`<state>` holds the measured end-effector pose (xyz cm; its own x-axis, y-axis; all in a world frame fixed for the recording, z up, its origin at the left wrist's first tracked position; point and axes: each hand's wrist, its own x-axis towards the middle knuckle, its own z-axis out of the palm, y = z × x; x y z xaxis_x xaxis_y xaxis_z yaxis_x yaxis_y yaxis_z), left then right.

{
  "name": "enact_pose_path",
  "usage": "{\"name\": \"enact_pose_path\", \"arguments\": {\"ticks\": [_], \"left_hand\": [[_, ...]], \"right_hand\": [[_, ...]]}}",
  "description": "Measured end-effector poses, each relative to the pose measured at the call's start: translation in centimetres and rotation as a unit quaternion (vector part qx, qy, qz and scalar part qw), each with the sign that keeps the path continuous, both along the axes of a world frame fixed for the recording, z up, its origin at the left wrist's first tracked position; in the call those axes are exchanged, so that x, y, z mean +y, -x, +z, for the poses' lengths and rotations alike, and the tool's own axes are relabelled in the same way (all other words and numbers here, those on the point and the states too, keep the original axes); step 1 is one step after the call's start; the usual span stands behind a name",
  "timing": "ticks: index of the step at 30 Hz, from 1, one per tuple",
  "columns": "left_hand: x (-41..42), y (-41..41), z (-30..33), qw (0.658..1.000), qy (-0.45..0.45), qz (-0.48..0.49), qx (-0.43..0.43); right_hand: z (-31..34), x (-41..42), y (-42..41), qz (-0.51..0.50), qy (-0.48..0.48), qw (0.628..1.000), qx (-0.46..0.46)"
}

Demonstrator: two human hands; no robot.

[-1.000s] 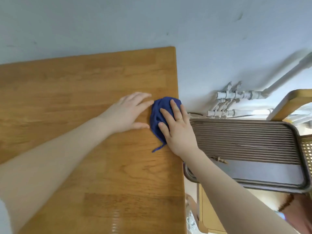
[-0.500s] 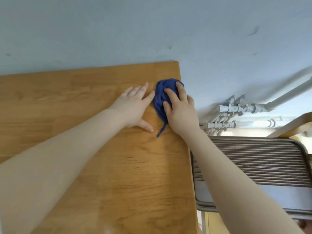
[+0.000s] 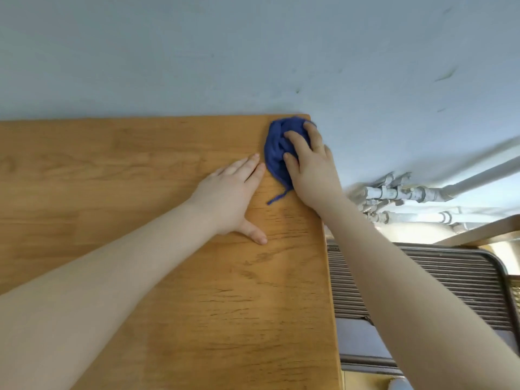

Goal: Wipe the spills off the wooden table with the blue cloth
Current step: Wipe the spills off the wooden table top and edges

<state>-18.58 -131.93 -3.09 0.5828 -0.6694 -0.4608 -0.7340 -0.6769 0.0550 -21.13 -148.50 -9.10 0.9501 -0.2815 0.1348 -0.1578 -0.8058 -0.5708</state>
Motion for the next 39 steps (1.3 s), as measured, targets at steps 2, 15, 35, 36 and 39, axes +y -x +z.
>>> {"name": "enact_pose_path", "arguments": {"ticks": [2,15,35,36,39], "left_hand": [[0.0,0.0,-0.1,1.0,0.006,0.001,-0.001],[-0.4,1.2,1.0,0.99,-0.09,0.0,-0.109],[11.0,24.2,4.2,0.995,-0.025,-0.097,-0.024],[12.0,25.9,4.0,0.995,-0.037,-0.096,-0.012],[14.1,31.1,2.7,0.991,-0.089,-0.098,0.007]], "right_hand": [[0.1,1.3,3.9,0.01,-0.015,1.0,0.006],[-0.3,1.7,6.2,0.006,-0.023,0.999,0.022],[-0.3,9.3,31.9,0.109,0.01,0.992,0.062],[-0.3,10.2,34.9,0.144,0.059,0.986,0.062],[0.0,12.0,41.3,0.213,0.163,0.963,0.042]]}}
